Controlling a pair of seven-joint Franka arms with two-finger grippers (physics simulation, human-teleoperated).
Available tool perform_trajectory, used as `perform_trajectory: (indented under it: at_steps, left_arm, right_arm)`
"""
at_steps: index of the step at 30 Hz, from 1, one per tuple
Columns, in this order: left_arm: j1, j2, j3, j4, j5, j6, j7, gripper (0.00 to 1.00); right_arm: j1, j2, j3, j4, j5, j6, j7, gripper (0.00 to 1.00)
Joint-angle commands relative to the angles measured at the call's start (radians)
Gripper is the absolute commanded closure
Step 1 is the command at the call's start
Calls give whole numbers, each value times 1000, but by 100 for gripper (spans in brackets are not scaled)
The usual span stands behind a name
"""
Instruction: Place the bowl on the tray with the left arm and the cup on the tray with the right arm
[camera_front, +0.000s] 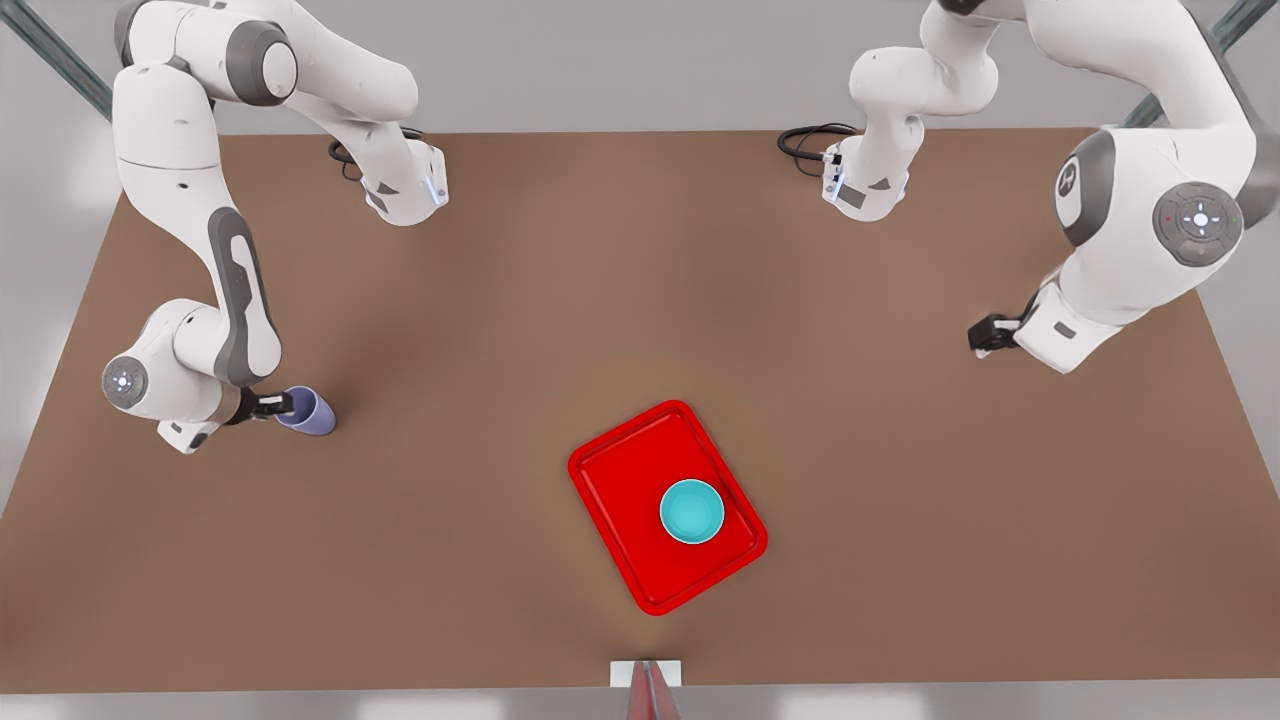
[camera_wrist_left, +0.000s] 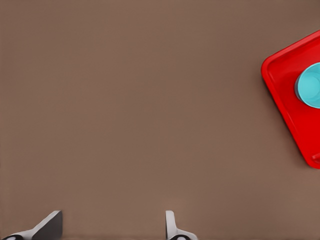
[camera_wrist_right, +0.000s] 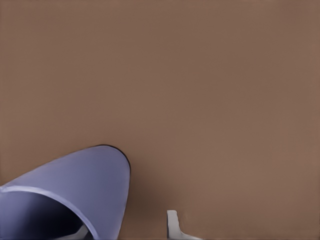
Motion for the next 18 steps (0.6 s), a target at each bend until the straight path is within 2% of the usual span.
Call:
perform_trajectory:
  at_steps: [1,4,5,6,18]
  left_arm:
    - [0,1,0,0,14,-1,2,0]
    - [0,7,0,0,14,-1,8,0]
    - [0,10,0,0,13,-7,8,0]
    - [0,10,0,0,13,-12,8,0]
    - [0,16,3,0,13,-13,9,0]
  right_arm:
    - [0,-3,0,1,0,-2,2,67]
    - [0,-4,0,1,25,-6,5,67]
    - [-2,-4,0,1,41,-9,3,71]
    - [-2,-3,2,1,55,-9,3,79]
    - [21,-12,5,4,63,-7,2,79]
